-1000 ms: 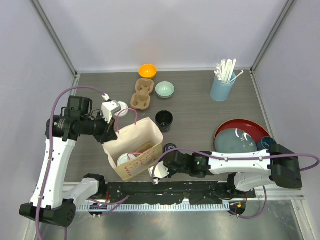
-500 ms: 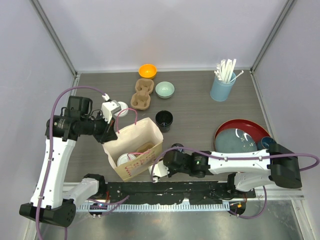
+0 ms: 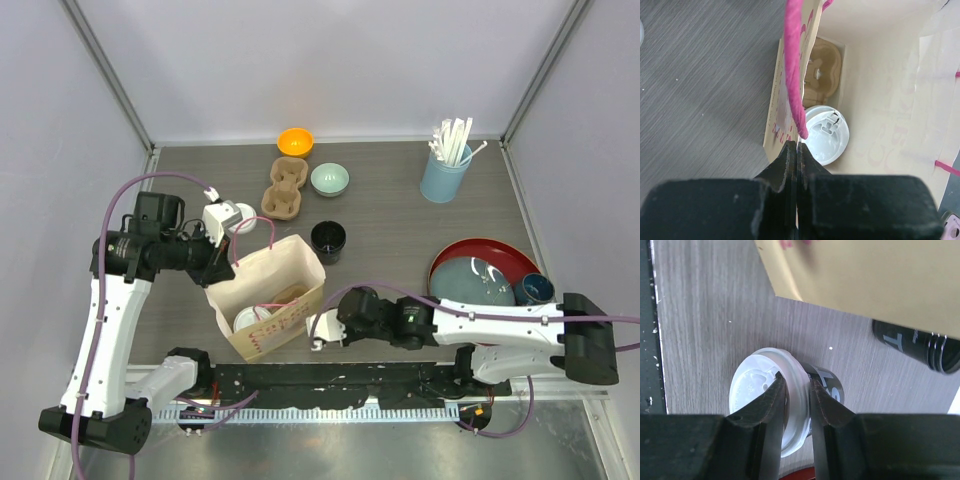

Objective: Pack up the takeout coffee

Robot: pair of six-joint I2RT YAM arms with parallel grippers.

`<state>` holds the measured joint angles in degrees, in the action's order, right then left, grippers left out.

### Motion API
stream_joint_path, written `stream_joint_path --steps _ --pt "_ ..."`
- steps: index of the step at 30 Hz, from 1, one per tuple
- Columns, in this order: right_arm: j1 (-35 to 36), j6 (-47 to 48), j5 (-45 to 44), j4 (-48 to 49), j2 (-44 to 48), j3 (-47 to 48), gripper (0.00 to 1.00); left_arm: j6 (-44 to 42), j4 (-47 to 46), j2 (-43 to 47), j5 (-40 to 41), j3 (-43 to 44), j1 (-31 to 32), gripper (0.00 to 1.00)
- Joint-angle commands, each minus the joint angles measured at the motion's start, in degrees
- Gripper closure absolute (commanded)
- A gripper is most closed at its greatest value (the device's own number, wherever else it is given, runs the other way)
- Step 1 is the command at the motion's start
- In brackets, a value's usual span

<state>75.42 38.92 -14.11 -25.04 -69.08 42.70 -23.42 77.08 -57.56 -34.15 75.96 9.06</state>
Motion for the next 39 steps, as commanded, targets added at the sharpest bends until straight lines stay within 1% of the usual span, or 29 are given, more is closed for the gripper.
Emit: stream_joint_path --steps 1,5,9,12,18,24,29,33,37,39 --pt "-5.09 -5.86 5.39 0.34 4.21 2.92 0.99 -0.93 5.71 1.22 -1.53 2.52 0.26 1.00" --pt "-11.85 -10.77 10.06 0.52 6.76 3.26 0.99 -1.01 5.63 1.13 -1.53 2.70 0.26 1.00" --pt "-16.69 -14.29 13.40 0.25 7.73 3.97 0.99 -0.93 5.54 1.13 -1.71 2.96 0.26 1.00" --pt "-20.38 -16.67 18.06 0.16 8.69 4.59 0.99 -0.84 5.45 1.05 -1.88 2.87 0.26 1.00" --pt "-26.37 -22.21 24.73 0.25 10.45 6.87 0.99 -0.66 5.36 0.96 -1.88 2.79 0.26 1.00" --pt "-32.69 -31.00 29.57 -0.97 12.65 11.52 0.99 -0.31 5.01 1.05 -2.41 2.44 0.26 1.00" --pt "-36.65 -38.37 29.84 -3.96 14.24 19.51 0.99 0.04 4.31 1.22 -2.94 2.08 0.26 1.00" --pt "-36.75 -44.62 29.66 -4.67 13.89 26.46 0.99 0.48 3.87 1.31 -3.73 1.65 0.26 1.00" --pt "-36.83 -49.89 30.89 -4.41 11.08 35.76 0.99 0.65 3.52 1.57 -4.17 1.20 0.26 1.00" --pt "-36.75 -53.22 33.26 -2.84 8.80 38.24 0.99 0.83 3.43 1.66 -4.08 0.86 0.26 1.00"
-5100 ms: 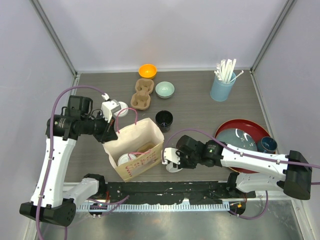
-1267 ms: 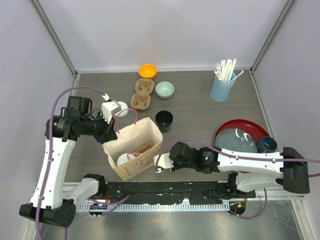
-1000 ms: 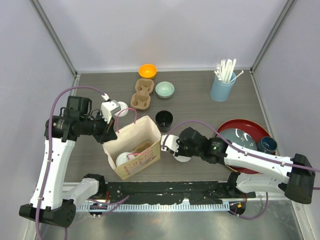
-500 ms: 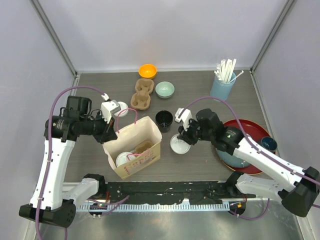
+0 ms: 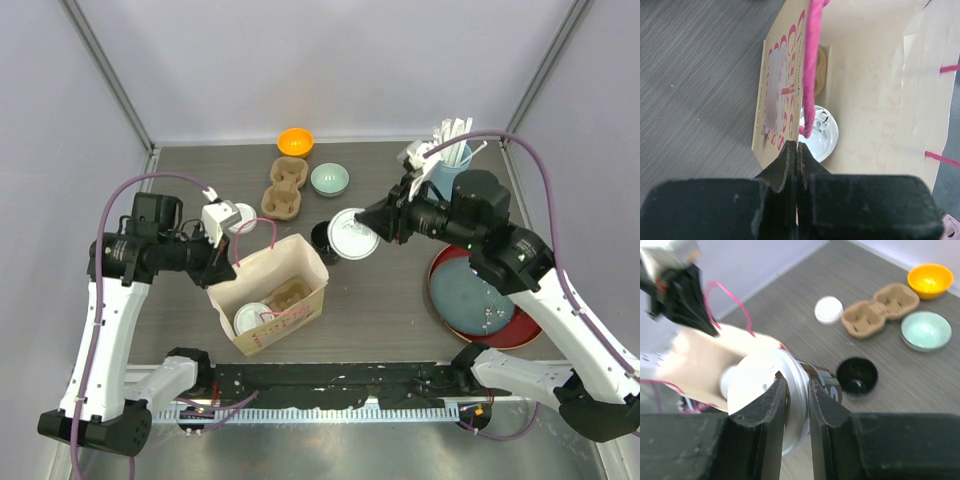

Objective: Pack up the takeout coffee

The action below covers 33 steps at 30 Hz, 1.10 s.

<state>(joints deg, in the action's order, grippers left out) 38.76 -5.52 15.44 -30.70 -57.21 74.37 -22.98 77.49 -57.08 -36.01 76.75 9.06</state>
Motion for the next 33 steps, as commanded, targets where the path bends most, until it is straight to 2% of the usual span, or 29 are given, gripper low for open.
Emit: stream_joint_path --steps 1,5,11,20,33 --pt "-0.09 -10.03 4.76 3.71 -3.87 8.23 0.99 0.39 2.84 1.27 -2.40 -0.02 0.26 1.00" --pt "2.18 -16.36 9.08 9.68 -8.00 9.92 0.99 0.83 2.58 1.71 -2.31 -0.29 0.26 1.00" --pt "12.82 -17.77 7.15 11.27 -14.76 12.90 0.99 1.10 2.40 2.15 -2.05 -0.55 0.26 1.00" --pt "14.76 -19.53 4.77 14.60 -18.11 7.55 0.99 2.24 1.00 1.80 -1.78 -1.78 0.26 1.00" --pt "17.05 -24.62 -7.17 15.06 -21.72 2.19 0.99 3.56 0.38 1.80 -1.43 -2.22 0.26 1.00"
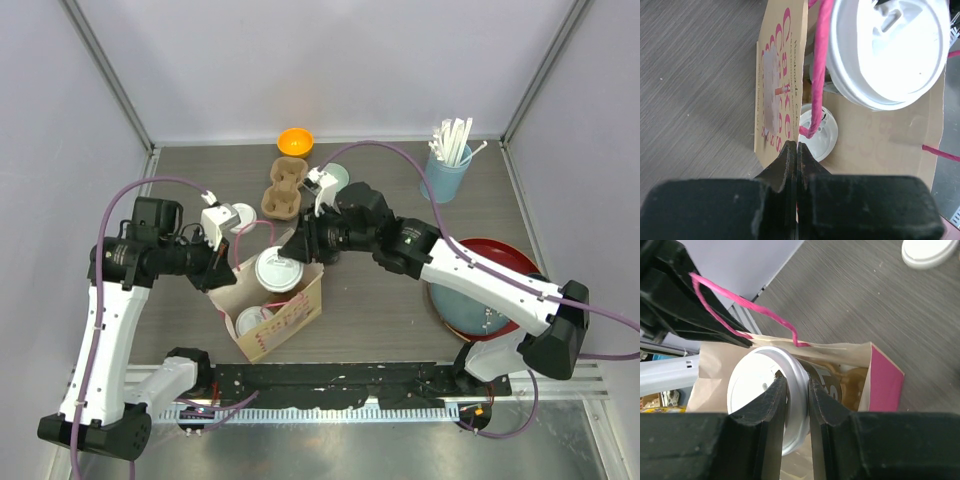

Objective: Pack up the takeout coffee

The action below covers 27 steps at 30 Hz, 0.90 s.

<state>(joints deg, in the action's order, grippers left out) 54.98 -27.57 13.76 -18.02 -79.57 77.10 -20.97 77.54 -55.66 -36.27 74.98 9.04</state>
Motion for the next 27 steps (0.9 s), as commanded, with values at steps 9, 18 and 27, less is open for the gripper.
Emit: stream_joint_path --steps 9,18,27 --pt "3.81 -3.02 -15.58 -0.70 -0.67 -0.99 0.99 2.07 -0.10 0.64 -1.08 -1.15 0.28 1.00" --pt "10.32 -0.72 -24.74 -9.92 -5.15 8.41 0.99 2.95 -0.72 0.90 -1.26 -1.33 0.28 1.00" --pt "7.78 -5.03 -25.36 -8.18 -4.81 3.95 0.99 3.83 -1.07 1.43 -0.91 -2.29 0.28 1.00"
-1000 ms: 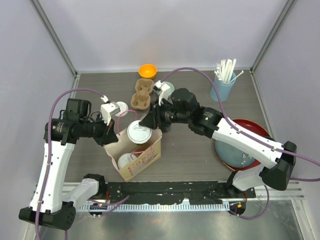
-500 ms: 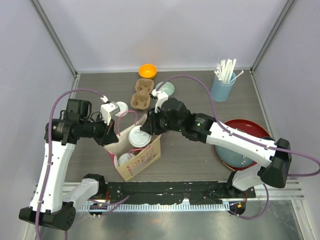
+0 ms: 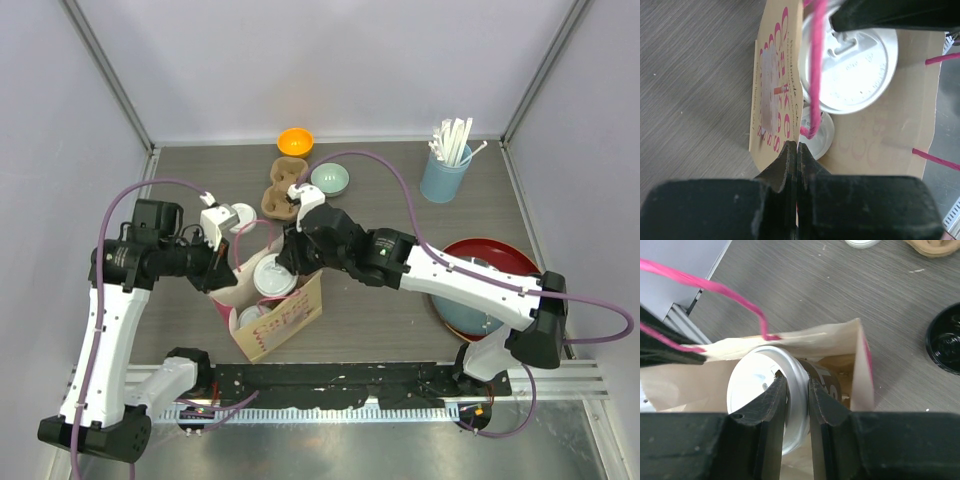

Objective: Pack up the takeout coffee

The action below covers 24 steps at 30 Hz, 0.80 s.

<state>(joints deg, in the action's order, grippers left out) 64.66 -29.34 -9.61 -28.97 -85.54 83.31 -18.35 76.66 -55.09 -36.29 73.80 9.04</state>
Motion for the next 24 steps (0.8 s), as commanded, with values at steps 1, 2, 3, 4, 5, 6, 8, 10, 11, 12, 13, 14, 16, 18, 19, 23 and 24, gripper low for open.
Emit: stream_joint_path --steps 1,2,3,4,5,6,8,10,11,12,13,14,16,18,19,23,24 --pt "-2.26 -4.74 -2.52 4.96 1.25 -3.32 0.99 1.47 -0.55 1.04 -0.36 -1.11 0.28 1.00" --pt "-2.26 -5.28 -3.04 5.59 1.34 -4.89 0.99 2.00 -0.64 1.21 -0.01 -1.11 0.28 1.00" --pt "-2.17 -6.07 -4.18 5.85 1.16 -5.43 0.99 2.00 -0.72 1.30 -0.18 -1.20 0.28 1.00" --pt "-2.17 -7.56 -4.28 6.81 0.64 -5.78 0.99 2.18 -0.81 1.39 -0.18 -1.20 0.28 1.00" --pt "-2.17 -8.53 -4.19 7.34 0.46 -6.22 0.99 2.26 -1.34 1.48 -0.09 -1.38 0.28 1.00" --pt "-2.09 -9.23 -3.93 7.70 0.20 -6.23 0.99 2.96 -1.69 1.39 0.17 -1.81 0.28 1.00" --pt "-1.82 -10.82 -4.54 7.00 -0.33 -6.31 0.99 3.49 -3.00 1.30 1.22 -2.34 0.28 1.00" --pt "-1.73 -11.43 -6.12 6.03 -0.24 -7.27 0.99 3.93 -3.89 1.65 1.84 -3.48 0.28 1.00" --pt "-1.73 -12.13 -6.47 5.86 0.10 -7.72 0.99 3.93 -4.67 1.83 1.93 -3.84 0.28 1.00" --pt "-1.73 -12.32 -6.65 5.16 0.02 -7.90 0.99 3.85 -5.03 2.09 1.75 -4.45 0.28 1.00" --pt "-1.65 -12.23 -6.57 4.63 -0.24 -7.72 0.99 3.93 -5.29 2.01 1.58 -4.72 0.37 1.00" --pt "-1.65 -11.71 -6.39 3.93 -1.38 -7.37 0.99 3.76 -5.38 2.18 1.40 -4.80 0.37 1.00" --pt "-1.65 -11.27 -4.73 2.69 -2.70 -6.93 0.99 3.15 -5.38 2.44 0.52 -5.07 0.72 1.00" --pt "-1.65 -11.09 -3.58 2.61 -3.84 -7.19 0.99 2.53 -5.12 2.53 0.35 -5.16 1.07 1.00" --pt "-1.73 -11.17 -3.58 2.69 -3.93 -7.37 0.99 2.44 -5.03 2.53 0.52 -5.16 1.16 1.00" --pt "-1.91 -11.00 -4.81 2.08 -3.50 -8.60 0.99 2.09 -5.03 2.71 2.36 -5.16 1.25 1.00" --pt "-2.26 -10.91 -4.89 1.12 -3.50 -9.04 0.99 1.92 -4.77 2.62 2.54 -5.07 1.42 1.00"
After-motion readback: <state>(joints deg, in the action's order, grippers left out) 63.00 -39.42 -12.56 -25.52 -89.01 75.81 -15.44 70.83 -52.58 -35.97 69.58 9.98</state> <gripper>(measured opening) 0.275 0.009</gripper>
